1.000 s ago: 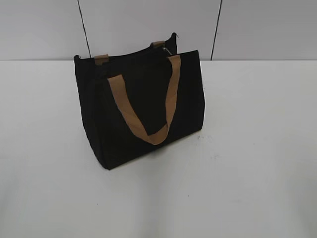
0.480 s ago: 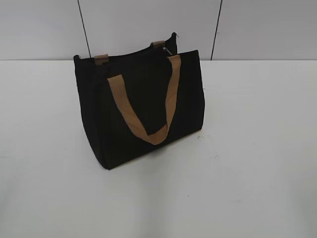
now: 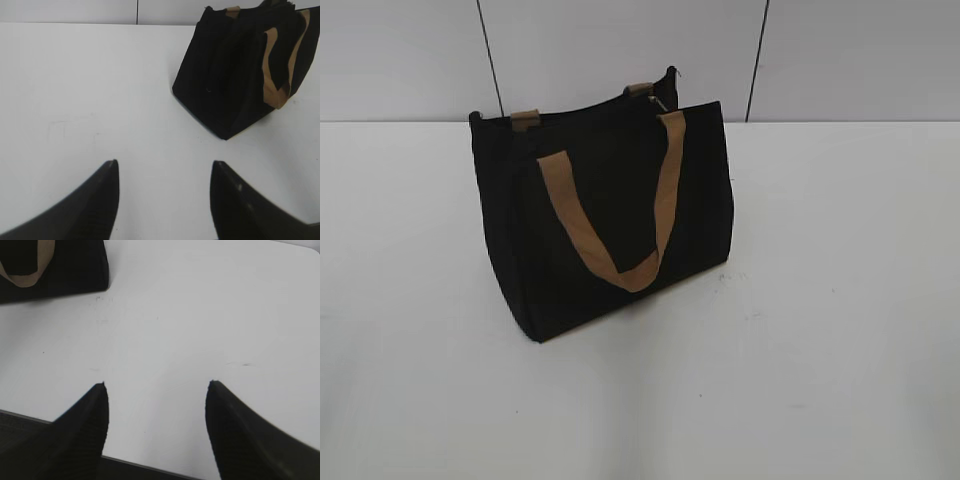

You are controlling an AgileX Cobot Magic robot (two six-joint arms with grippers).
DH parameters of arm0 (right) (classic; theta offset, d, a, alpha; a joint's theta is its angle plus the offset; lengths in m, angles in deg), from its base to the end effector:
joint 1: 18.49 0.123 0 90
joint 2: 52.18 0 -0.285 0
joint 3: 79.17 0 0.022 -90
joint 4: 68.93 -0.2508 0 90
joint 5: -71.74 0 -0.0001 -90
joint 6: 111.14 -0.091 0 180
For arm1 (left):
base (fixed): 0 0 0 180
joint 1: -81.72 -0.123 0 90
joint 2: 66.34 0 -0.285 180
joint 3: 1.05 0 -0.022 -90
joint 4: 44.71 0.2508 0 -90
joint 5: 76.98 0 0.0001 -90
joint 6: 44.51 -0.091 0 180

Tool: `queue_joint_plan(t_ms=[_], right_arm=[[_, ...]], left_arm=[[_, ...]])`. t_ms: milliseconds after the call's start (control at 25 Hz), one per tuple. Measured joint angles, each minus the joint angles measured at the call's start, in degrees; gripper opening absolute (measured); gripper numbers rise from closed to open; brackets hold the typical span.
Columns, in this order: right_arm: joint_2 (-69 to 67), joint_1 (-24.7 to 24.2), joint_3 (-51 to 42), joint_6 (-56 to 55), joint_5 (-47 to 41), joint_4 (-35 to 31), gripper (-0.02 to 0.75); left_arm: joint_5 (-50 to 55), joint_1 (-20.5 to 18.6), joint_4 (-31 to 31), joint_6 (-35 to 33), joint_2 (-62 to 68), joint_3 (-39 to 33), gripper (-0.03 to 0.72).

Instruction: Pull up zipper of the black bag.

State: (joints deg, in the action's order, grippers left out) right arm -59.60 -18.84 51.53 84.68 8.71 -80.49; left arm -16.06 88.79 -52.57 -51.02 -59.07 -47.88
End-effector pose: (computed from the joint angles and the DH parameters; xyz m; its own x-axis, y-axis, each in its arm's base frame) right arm -0.0069 0.0163 0.2720 -0.4534 -0.1769 -0.8736 -0.2365 0.9688 -0.0734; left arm -0.0117 -0.0095 0.2860 -0.4049 0.0969 -0.9092 0.2490 0.9685 -0.0077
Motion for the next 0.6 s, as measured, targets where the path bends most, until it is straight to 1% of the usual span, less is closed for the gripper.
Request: queue_joint_plan(t_ms=[600], right_arm=[[0.0,0.0,0.0,-0.2,0.0,-0.9,0.477]], left_arm=[[0.0,0.0,0.0,0.0,0.0,0.0,0.436]])
